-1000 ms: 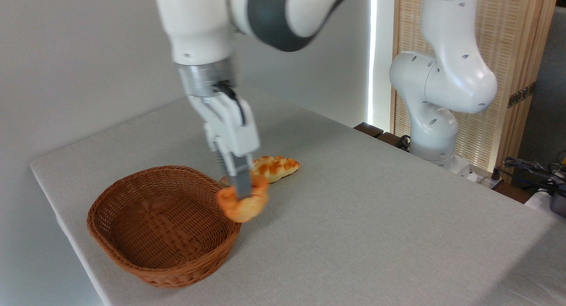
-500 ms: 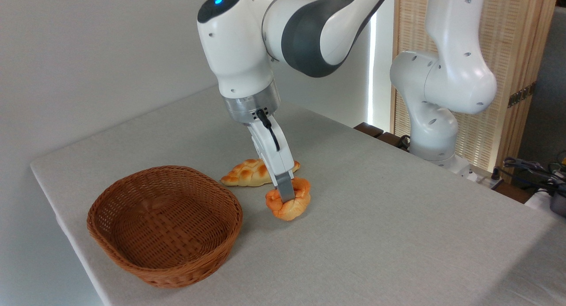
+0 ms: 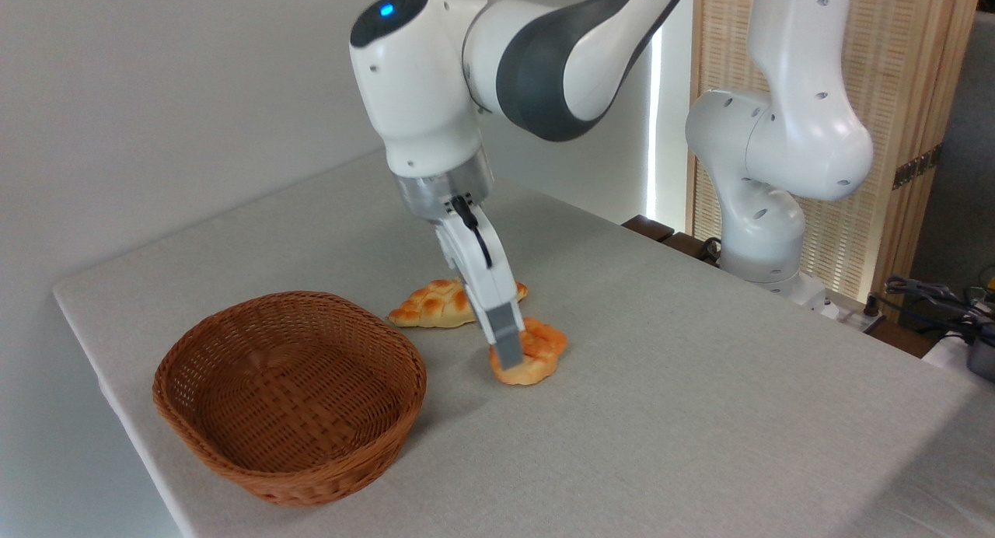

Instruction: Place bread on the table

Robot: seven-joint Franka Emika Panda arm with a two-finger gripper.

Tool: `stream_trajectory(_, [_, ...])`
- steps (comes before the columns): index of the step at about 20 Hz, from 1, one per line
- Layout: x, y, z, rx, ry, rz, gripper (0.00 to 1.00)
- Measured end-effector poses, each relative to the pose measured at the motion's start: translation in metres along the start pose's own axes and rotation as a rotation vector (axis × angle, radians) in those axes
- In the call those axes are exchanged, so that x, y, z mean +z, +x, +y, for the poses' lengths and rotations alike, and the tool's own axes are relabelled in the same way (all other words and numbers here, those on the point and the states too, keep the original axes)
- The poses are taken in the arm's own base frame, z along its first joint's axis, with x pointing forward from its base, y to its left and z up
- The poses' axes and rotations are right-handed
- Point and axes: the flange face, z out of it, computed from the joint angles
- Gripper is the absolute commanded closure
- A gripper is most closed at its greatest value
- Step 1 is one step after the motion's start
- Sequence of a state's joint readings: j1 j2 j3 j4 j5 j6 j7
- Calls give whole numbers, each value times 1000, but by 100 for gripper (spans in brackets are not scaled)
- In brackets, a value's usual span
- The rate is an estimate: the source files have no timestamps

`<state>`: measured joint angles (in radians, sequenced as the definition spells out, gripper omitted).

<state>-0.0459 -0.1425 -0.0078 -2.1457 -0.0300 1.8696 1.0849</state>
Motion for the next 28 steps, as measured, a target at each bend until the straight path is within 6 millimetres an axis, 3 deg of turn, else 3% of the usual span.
stream_trajectory(3, [-41,8,-6,-49,53,85,0])
stream_trajectory(8, [-130,16,-10,-204,165,197,0])
stream_trajectory(11, [-161,20,-11,-283,168,213,0])
stream_trajectory(17, [-176,22,-34,-341,129,192,0])
stream_trajectory(21, [-171,34,-32,-374,117,184,0])
stream_trajectory(28, [-170,32,-33,-376,126,170,0])
